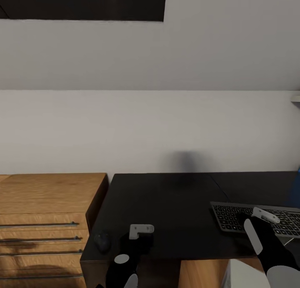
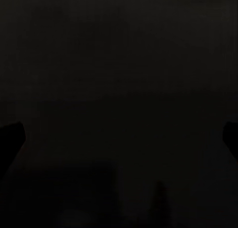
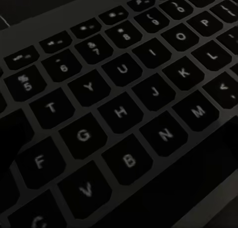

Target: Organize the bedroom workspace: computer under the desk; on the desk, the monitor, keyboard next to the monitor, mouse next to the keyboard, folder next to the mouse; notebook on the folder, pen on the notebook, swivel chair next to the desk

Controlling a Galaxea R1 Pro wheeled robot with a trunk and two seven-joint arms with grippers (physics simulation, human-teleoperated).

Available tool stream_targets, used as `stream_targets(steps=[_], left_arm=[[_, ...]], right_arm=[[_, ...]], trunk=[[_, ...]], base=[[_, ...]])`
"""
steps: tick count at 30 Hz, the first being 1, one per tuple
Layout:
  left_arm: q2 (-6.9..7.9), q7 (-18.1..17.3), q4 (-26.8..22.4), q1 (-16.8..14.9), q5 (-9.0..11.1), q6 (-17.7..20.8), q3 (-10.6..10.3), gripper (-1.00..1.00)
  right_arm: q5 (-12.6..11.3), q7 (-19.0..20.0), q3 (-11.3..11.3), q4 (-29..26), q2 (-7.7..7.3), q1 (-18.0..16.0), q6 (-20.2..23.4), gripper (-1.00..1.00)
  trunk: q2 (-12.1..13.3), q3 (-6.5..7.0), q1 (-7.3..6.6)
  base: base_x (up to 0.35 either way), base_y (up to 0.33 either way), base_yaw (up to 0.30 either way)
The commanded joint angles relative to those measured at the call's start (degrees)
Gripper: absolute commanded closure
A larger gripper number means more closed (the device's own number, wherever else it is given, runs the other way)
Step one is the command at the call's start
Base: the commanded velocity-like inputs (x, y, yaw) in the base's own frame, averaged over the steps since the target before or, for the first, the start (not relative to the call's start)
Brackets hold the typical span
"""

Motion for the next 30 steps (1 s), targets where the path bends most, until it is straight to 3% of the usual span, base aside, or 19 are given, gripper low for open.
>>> stream_targets(steps=[1, 5, 13, 30], left_arm=[[0.0, 0.58, 0.21, -0.07, 0.6, 0.09, -0.17, -1.0], [-0.01, 0.52, 0.48, -0.07, 0.61, 0.13, -0.22, -1.0], [-0.04, 0.64, 0.58, -0.07, 0.55, 0.1, -1.66, -1.0], [-0.01, 0.74, 0.58, -0.07, 0.44, 0.08, -1.91, -1.0]], right_arm=[[-1.7, -0.26, 0.12, 2.64, 0.04, 0.0, -0.18, -1.0], [-1.7, -0.22, 0.15, 2.5, 0.06, 0.0, -0.2, -1.0], [-1.7, 0.11, 0.01, -1.86, 0.18, 0.05, -0.13, -1.0], [-1.63, 0.04, -0.11, -6.45, 0.36, 0.18, 0.41, -1.0]], trunk=[[-0.02, -0.07, 0.02], [-0.02, -0.07, 0.02], [3.19, 1.36, -1.73], [10.0, 4.41, -5.47]], base=[[0.103, 0.0, 0.0], [0.051, 0.0, 0.0], [0.005, 0.0, 0.0], [0.0, 0.0, 0.0]])
